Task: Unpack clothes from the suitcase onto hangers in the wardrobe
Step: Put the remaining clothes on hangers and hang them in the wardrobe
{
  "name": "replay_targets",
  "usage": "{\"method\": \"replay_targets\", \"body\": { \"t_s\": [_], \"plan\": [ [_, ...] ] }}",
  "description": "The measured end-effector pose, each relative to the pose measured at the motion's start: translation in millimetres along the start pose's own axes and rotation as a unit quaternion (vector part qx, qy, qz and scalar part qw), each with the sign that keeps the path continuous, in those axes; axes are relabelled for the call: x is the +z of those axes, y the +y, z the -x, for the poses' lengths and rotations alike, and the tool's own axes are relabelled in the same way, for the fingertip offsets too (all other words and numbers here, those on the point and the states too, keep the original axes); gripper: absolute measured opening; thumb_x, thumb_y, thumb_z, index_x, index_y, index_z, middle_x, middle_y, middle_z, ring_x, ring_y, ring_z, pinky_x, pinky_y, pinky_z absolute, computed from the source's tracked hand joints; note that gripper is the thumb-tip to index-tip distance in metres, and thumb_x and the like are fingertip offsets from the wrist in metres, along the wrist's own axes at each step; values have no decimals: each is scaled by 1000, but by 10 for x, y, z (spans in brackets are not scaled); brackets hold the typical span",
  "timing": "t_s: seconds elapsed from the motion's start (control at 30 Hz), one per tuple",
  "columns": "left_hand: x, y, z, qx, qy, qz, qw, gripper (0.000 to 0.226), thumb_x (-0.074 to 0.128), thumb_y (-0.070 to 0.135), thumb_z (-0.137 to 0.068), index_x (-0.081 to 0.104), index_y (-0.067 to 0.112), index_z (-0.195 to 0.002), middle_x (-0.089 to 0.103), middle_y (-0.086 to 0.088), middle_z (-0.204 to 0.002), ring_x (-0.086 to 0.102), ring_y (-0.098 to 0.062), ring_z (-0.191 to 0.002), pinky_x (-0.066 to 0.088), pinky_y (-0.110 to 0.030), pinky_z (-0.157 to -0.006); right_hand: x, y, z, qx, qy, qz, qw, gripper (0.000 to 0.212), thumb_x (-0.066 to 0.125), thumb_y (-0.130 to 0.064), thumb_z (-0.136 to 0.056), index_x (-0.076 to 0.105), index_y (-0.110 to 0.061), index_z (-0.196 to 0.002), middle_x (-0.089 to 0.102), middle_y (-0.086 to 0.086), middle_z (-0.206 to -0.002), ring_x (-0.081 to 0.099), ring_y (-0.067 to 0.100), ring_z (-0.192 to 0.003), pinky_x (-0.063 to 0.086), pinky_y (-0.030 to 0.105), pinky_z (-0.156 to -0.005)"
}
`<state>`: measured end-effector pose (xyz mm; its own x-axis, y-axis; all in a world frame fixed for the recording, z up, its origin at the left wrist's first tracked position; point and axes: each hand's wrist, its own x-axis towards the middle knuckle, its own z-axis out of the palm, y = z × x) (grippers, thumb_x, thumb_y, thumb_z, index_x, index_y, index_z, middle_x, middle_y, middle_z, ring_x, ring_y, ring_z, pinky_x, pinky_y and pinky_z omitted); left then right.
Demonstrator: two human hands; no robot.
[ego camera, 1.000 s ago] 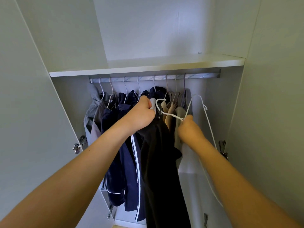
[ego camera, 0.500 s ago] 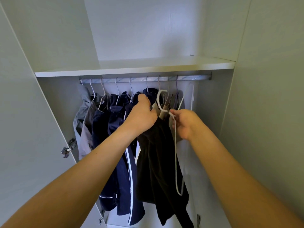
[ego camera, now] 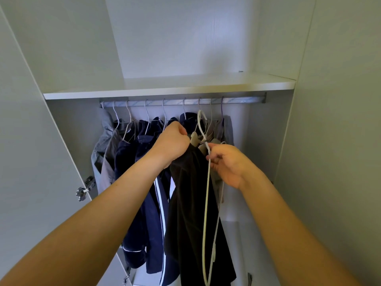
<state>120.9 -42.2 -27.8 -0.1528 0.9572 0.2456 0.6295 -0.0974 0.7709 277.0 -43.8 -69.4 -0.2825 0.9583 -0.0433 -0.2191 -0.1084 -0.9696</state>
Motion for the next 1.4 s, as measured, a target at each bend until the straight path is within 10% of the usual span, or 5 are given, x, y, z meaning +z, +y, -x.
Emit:
{"method": "replay_targets", "body": {
  "t_s": [0.23,0.43,0.67,0.87,1.4],
  "plan": [
    [99,-13,8,-6,-29,-42,999,16,45,10,-88,53,17,-100,55,-3,-93,54,-17,-82,47,-32,-70,65,-28,-84,-13,86,114,990,49,73,-47,-80,63,-10,-112,66,4,-105,61,20,-97,48,32,-81],
    [156,75,18,6,-65,-2,998,16,46,7,-88,53,9,-103,56,1,-111,50,-12,-95,43,-31,-75,99,7,-192,-125,165,201,957,30,54,-48,-93,48,-27,-112,56,1,-108,57,18,-97,50,32,-78],
    [171,91,-37,-84,-112,158,977,21,40,-6,-94,52,7,-106,60,-9,-74,53,-12,-53,47,-18,-44,-81,-121,-226,-192,255,220,922,34,31,-33,-106,43,-25,-75,50,-3,-78,47,11,-71,37,19,-55],
    [192,-251,-132,-136,-251,146,947,20,48,0,-93,58,5,-109,67,-11,-85,59,-21,-69,53,-30,-66,-254,-127,-300,-178,290,221,914,29,30,-34,-105,52,-19,-96,61,5,-104,56,15,-91,44,32,-82],
    [820,-469,-920,-107,-434,56,892,31,45,7,-99,55,7,-128,64,-13,-120,61,-30,-112,51,-39,-95,-776,-251,-1281,-42,421,283,861,40,31,-29,-105,56,-1,-118,60,22,-117,54,28,-94,42,33,-79]
  ]
}}
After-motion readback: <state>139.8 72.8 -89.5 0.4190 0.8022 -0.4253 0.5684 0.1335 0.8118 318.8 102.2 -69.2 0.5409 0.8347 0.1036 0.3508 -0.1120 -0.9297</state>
